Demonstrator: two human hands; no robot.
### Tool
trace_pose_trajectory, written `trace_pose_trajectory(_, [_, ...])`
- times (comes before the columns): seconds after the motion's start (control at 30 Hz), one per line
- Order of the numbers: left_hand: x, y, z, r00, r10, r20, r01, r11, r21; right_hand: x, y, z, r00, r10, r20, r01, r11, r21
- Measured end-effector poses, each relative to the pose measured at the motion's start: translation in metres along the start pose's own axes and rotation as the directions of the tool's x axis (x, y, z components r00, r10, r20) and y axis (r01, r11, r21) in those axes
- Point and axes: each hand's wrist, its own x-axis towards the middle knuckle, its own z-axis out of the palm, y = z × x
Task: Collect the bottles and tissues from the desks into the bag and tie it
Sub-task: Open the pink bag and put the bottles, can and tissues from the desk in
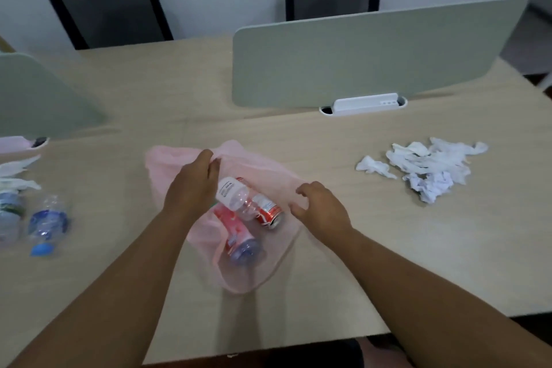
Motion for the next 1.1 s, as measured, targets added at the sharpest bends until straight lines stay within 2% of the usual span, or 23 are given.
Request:
trace_pose_trajectory(0.13, [0.016,0.024,0.019,0.995,0.098,0.029,-0.098,0.995,-0.006,-0.001,0.051,-0.026,0.991,0.099,-0.094,-0.116,0.975,-0.191])
trace_pose_trajectory(0.2, [0.027,0.040,0.029,0.990,0.137,0.038,-0.137,0.991,-0.001,0.003,0.082,-0.040,0.972,0.213,-0.101,-0.234,0.928,-0.292])
trace_pose_trajectory(0.3, [0.046,0.063,0.045,0.986,0.164,0.042,-0.164,0.986,0.014,0.013,0.128,-0.060,0.926,0.351,-0.138,-0.378,0.857,-0.350])
trace_pose_trajectory(0.47, [0.074,0.101,0.082,0.979,0.188,0.081,-0.191,0.981,0.039,0.034,0.188,-0.089,0.883,0.390,-0.260,-0.466,0.794,-0.390])
trace_pose_trajectory(0.63, [0.096,0.137,0.124,0.971,0.212,0.112,-0.220,0.974,0.059,0.061,0.238,-0.117,0.900,0.393,-0.189,-0.434,0.850,-0.298])
trace_pose_trajectory(0.73, [0.103,0.153,0.143,0.966,0.226,0.128,-0.238,0.968,0.080,0.068,0.263,-0.122,0.898,0.440,-0.022,-0.429,0.861,-0.272])
trace_pose_trajectory(0.77, [0.103,0.157,0.148,0.964,0.232,0.132,-0.244,0.966,0.085,0.067,0.269,-0.119,0.903,0.429,-0.007,-0.411,0.862,-0.297])
trace_pose_trajectory(0.9, [0.105,0.166,0.159,0.963,0.231,0.139,-0.246,0.964,0.098,0.053,0.280,-0.095,0.944,0.221,-0.244,-0.301,0.879,-0.369])
trace_pose_trajectory(1.03, [0.105,0.169,0.155,0.966,0.228,0.118,-0.244,0.960,0.139,0.047,0.281,-0.094,0.954,0.188,-0.232,-0.260,0.906,-0.334])
trace_pose_trajectory(1.1, [0.108,0.169,0.148,0.970,0.223,0.094,-0.236,0.959,0.157,0.051,0.270,-0.104,0.952,0.131,-0.277,-0.218,0.926,-0.308])
